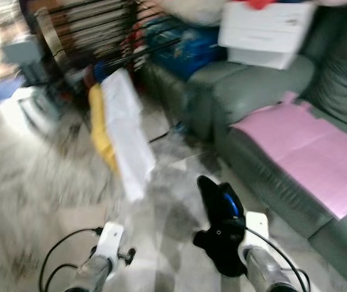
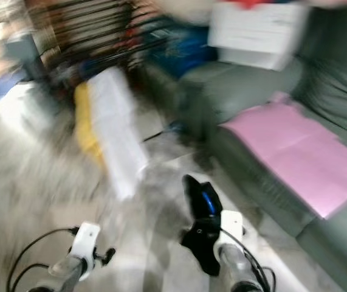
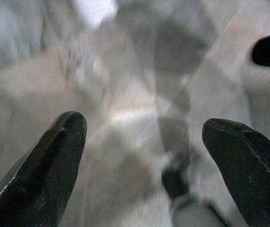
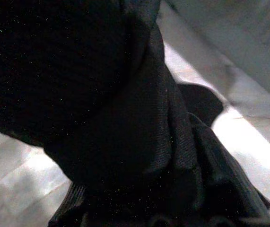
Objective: Hang hanger
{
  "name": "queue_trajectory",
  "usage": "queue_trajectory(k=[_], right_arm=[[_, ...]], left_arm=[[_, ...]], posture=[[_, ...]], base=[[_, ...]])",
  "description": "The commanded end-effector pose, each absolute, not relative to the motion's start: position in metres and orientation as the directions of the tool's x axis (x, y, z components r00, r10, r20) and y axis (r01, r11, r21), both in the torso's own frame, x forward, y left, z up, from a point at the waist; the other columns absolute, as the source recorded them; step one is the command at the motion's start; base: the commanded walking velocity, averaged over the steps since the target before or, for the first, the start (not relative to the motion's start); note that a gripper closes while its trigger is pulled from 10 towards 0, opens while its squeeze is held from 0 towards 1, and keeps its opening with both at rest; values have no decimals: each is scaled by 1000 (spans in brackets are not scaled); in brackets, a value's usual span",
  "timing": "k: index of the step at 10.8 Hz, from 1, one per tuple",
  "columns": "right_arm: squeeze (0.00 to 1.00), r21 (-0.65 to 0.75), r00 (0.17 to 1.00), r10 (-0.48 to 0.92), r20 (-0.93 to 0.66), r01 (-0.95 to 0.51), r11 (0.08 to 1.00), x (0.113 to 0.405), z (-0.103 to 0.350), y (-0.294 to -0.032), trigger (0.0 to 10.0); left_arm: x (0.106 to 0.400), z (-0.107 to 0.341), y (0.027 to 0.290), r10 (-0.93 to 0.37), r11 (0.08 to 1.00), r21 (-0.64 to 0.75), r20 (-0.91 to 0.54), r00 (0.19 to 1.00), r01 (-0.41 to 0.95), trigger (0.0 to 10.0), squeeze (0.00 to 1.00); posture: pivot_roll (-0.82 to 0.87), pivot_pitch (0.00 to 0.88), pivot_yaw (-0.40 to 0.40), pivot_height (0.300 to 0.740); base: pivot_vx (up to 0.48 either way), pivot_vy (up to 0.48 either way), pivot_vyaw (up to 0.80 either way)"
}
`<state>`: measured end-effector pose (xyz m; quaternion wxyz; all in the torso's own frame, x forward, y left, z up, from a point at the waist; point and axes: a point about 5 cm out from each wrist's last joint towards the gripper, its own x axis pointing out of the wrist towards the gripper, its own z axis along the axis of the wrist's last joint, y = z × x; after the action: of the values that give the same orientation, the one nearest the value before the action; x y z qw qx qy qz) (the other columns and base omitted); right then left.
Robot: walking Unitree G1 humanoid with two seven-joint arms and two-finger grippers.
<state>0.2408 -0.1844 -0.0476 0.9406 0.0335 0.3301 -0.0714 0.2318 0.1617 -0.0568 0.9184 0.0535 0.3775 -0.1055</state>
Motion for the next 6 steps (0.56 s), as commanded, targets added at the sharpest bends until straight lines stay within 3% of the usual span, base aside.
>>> queue_trajectory(k=[1, 4, 6], right_arm=[[0, 4, 799, -147, -583, 184, 983, 247, -40, -198, 10000], [0, 3, 848, -158, -505, 184, 983, 251, -30, -211, 10000], [0, 5, 874, -140, -466, 161, 987, 255, -25, -208, 10000]], left_arm=[[228, -59, 159, -159, 975, -4, -706, 690, 221, 10000, 0], [240, -50, 156, -158, 987, -74, -638, 753, 144, 10000, 0], [237, -52, 160, -147, 988, -69, -645, 750, 135, 10000, 0]], posture=[[-167, 0, 102, 740], [-161, 18, 94, 740], [-160, 23, 97, 740]], base=[[401, 0, 0], [386, 0, 0], [386, 0, 800]])
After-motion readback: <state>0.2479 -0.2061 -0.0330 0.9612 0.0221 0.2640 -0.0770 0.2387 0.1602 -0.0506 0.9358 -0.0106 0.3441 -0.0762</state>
